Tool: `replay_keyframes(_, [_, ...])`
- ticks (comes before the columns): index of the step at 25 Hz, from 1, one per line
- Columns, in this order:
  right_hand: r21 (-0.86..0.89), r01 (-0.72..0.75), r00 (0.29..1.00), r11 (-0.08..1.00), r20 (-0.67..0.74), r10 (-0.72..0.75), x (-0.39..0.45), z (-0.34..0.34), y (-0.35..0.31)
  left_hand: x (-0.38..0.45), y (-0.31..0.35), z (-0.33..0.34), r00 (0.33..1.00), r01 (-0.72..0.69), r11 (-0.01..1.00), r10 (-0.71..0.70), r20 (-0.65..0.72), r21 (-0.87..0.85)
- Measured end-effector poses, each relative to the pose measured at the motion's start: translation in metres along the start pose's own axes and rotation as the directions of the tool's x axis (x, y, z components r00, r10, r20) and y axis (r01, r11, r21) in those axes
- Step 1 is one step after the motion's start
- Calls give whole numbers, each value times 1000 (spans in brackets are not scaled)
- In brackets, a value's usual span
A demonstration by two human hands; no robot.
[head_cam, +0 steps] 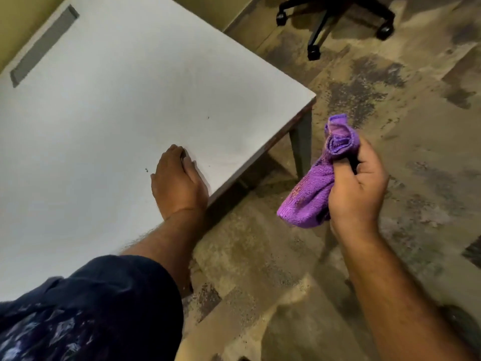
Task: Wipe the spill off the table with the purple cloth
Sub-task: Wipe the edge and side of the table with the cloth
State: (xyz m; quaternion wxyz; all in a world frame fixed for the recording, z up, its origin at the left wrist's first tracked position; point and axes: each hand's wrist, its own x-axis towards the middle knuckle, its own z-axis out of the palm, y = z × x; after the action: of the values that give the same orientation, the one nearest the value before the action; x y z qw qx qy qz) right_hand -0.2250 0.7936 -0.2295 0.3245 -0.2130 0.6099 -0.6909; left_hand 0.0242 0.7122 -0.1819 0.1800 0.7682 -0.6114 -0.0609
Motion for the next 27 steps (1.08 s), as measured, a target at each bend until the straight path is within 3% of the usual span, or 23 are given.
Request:
replay_keyframes(4, [139,-16,993,990,-114,32,-28,0,18,-2,-1,2,982,-186,983,186,42,0])
replay_keyframes(7, [243,-45,977,969,-190,93,-39,12,46,-2,-1,6,922,-378,926,378,87,-17])
replay_keyframes(10, [321,-55,973,945,-195,123,-42,27,67,3,-11,8,918,-374,925,380,113,-67])
replay_keyframes(14, [192,33,977,981,-211,8,-2,42,66,6,-17,10,914,-354,925,373,158,-139])
replay_keyframes(18, [127,119,971,985,-223,-89,46,53,46,3,-19,9,900,-405,912,409,148,-59])
replay_keyframes(24, [-1,145,983,989,-111,-144,65,81,33,3,-9,11,706,-680,731,631,321,60])
replay_keyframes(27, [-22,177,970,984,-166,-178,53,94,37,6,-12,9,700,-667,745,631,333,-10])
